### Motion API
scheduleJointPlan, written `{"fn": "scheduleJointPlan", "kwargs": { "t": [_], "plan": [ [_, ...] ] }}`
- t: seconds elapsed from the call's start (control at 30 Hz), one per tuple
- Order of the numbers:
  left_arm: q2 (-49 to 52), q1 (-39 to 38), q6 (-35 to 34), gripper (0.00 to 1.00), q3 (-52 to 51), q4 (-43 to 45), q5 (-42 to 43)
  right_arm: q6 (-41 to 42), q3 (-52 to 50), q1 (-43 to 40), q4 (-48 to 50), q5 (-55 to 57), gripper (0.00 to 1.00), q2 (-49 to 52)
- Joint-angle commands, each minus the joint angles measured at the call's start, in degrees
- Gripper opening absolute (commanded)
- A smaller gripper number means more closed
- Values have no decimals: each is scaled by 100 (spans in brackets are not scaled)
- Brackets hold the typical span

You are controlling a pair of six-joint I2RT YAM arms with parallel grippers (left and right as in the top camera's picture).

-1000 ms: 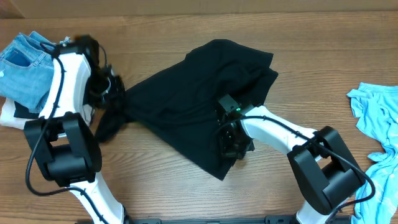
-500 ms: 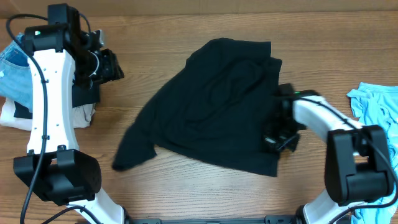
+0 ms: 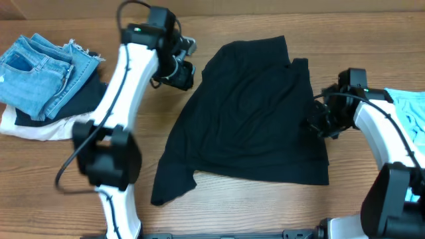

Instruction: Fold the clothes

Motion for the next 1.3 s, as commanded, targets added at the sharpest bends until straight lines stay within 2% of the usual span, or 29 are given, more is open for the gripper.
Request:
{"fn": "scheduleJointPlan", "kwargs": {
  "t": [0.0,0.13,0.2,0.27,0.3,0.33,0.4,0.43,0.47,0.5,0.63,0.7,0.8,0.9,0.93,1.07,1.17,1.27],
  "plan": [
    [765,-103,125,59,37,136,295,-168,4,221,131,-267,39,-13],
    [1285,-273,129,59,37,247,415,-162,-37,527,321,-251,58,-2],
    [1390,-365,146,58,37,348,365,-118,-55,662,448,-107,61,68],
    [1473,-387,142,36,37,387,354,92,-68,732,492,72,60,227],
    [1517,-387,138,19,37,385,343,179,-68,743,490,184,58,321],
    [1547,-387,0,4,37,363,170,286,-70,741,494,286,47,466],
    [1563,-356,-546,4,37,302,-433,417,-72,741,533,382,37,734],
    [1543,-319,-874,4,39,223,-850,651,-83,741,546,590,19,988],
    [1534,-278,-1084,4,39,151,-1123,957,-118,741,570,848,7,1156],
    [1530,-199,-1298,4,55,15,-1335,1290,-188,741,667,1143,4,1379],
    [1530,105,-1635,4,55,-330,-1679,1390,-374,741,1132,1228,4,1812],
    [1526,319,-1945,4,55,-564,-2070,1843,-431,728,1106,1655,4,1821],
    [1504,662,-2417,4,55,-813,-2430,1880,-428,667,1012,1893,4,1821],
    [1429,960,-2494,4,61,-852,-2441,1878,-428,638,975,1971,4,1821],
    [1381,1003,-2483,9,61,-846,-2435,1875,-431,640,973,1969,4,1821],
    [1014,1016,-2100,45,201,-916,-2457,1867,-428,640,960,1971,4,1821],
    [586,1202,-2098,66,273,-846,-2273,1810,-428,638,833,2181,6,1821],
    [420,1375,-1488,72,273,-756,-1298,1816,-428,507,713,2485,14,1818]
  ]
}}
